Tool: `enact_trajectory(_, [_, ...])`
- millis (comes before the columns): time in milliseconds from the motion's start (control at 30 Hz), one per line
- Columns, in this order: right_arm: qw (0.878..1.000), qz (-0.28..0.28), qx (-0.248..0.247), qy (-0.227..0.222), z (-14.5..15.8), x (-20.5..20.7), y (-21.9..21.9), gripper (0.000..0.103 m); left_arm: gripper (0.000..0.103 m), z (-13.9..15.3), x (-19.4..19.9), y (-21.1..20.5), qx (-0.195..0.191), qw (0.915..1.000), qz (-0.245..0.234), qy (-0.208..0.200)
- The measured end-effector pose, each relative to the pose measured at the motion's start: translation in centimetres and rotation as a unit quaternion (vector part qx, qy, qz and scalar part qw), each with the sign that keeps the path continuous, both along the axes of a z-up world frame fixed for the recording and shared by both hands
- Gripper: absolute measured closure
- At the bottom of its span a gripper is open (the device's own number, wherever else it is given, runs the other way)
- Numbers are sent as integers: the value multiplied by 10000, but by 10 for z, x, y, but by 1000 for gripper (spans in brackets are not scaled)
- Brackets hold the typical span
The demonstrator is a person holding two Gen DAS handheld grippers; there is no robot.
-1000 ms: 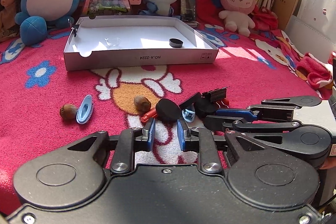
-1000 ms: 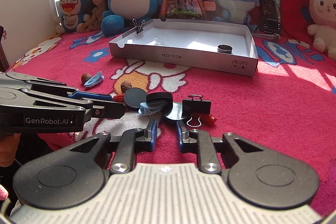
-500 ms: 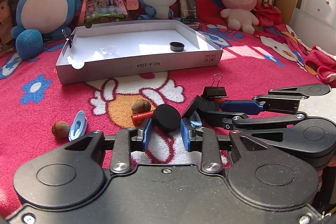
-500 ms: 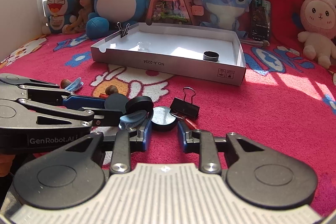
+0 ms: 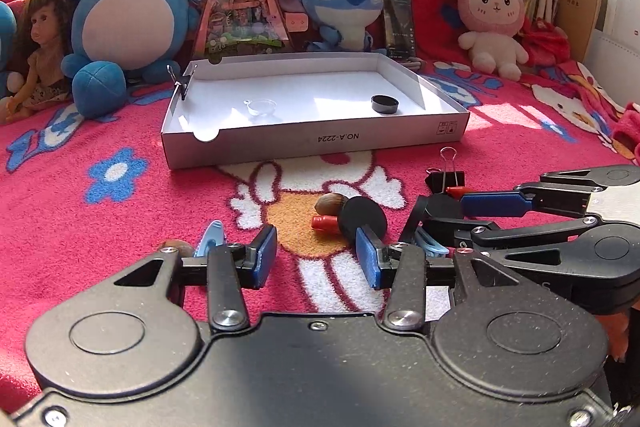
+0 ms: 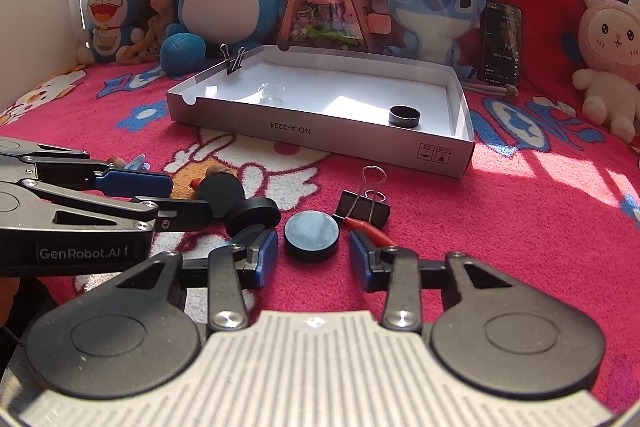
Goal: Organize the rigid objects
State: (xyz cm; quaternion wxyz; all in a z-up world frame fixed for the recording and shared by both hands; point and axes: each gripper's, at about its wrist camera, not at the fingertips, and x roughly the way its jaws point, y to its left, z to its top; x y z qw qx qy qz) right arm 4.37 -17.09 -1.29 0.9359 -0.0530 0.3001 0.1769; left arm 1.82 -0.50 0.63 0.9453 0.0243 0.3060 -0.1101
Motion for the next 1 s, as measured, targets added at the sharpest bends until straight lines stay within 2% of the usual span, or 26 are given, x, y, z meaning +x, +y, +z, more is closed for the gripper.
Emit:
enact_trajectory(200, [10000, 34, -36, -21, -2, 3, 6, 46, 59, 4, -10, 21, 343, 9982, 438, -229])
enact_trajectory(367, [10000, 14, -46, -45, -2, 6, 8, 46, 60, -3, -6, 39, 266, 9974, 669, -16])
enact_trajectory(500, [10000, -10, -52, -56, -3, 6, 9, 46, 67, -4, -4, 41, 135, 9981, 599, 28])
enact_trajectory(733, [9997, -61, -211, -144, -2, 2, 7, 46, 69, -9, 5, 36, 8, 9985, 539, 105])
enact_trajectory(833, [9997, -90, -198, -135, -2, 1, 5, 47, 74, -10, 9, 36, -40, 9982, 589, 101])
enact_trajectory(967, [9998, -15, -166, -122, -2, -1, 8, 65, 87, -9, 11, 35, -79, 9981, 600, 94])
enact_trajectory(1000, [9997, 36, -201, -147, -2, -1, 10, 65, 88, -8, 11, 34, -76, 9982, 590, 90])
